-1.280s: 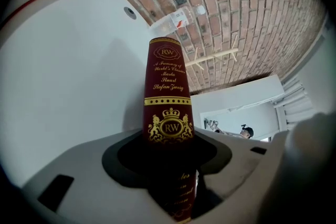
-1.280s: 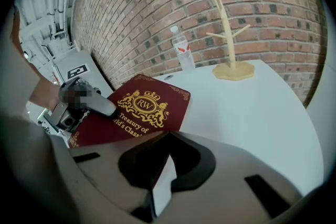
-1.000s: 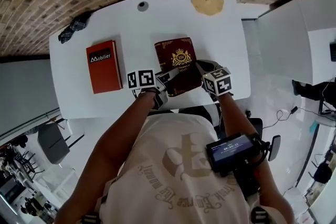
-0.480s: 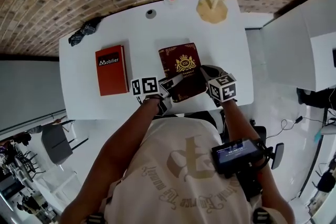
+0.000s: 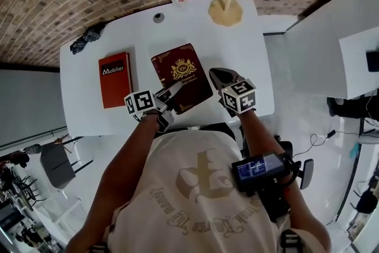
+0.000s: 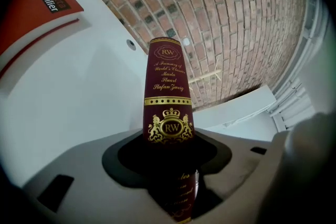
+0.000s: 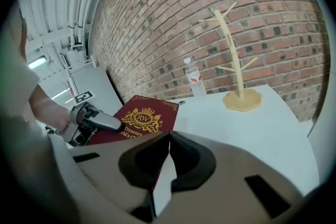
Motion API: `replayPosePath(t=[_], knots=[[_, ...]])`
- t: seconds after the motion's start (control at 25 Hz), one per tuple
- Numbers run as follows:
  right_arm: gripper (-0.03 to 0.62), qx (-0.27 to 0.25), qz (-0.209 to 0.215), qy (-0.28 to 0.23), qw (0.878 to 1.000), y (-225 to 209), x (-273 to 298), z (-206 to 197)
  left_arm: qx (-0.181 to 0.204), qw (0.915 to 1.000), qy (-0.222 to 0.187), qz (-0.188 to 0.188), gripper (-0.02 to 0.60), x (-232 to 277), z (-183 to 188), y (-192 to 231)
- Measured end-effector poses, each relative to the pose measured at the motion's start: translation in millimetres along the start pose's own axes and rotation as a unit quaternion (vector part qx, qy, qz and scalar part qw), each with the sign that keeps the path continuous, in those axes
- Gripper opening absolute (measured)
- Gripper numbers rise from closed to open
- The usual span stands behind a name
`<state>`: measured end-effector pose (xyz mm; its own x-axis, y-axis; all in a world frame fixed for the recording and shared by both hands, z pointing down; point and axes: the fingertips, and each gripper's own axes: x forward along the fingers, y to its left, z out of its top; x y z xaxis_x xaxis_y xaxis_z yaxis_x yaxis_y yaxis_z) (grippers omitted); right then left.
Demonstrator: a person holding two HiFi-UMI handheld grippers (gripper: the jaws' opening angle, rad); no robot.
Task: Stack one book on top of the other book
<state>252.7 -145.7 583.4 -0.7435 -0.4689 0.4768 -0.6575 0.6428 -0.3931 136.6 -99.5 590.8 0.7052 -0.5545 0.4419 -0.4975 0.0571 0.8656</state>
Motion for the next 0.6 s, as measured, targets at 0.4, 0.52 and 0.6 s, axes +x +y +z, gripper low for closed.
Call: replayPosePath(t=[0.4, 0.52, 0.6], knots=[[0.021, 0.011, 0.037, -0.05, 0.998, 4.3, -10.2, 23.8, -0.002, 0.9985, -0.05, 0.023, 0.225, -27.7, 10.5, 4.2], [0.021, 0.019, 0.032, -0.05, 0.998, 0.0, -15.0, 16.5, -0.002, 0.9987, -0.047, 0.022, 0.226, -25.4, 5.8, 0.8], [0.021, 0.022, 0.033, -0.049, 0.998, 3.5, -12.4, 11.7, -0.002, 0.9987, -0.045, 0.025, 0.227, -30.9, 5.7, 0.7]])
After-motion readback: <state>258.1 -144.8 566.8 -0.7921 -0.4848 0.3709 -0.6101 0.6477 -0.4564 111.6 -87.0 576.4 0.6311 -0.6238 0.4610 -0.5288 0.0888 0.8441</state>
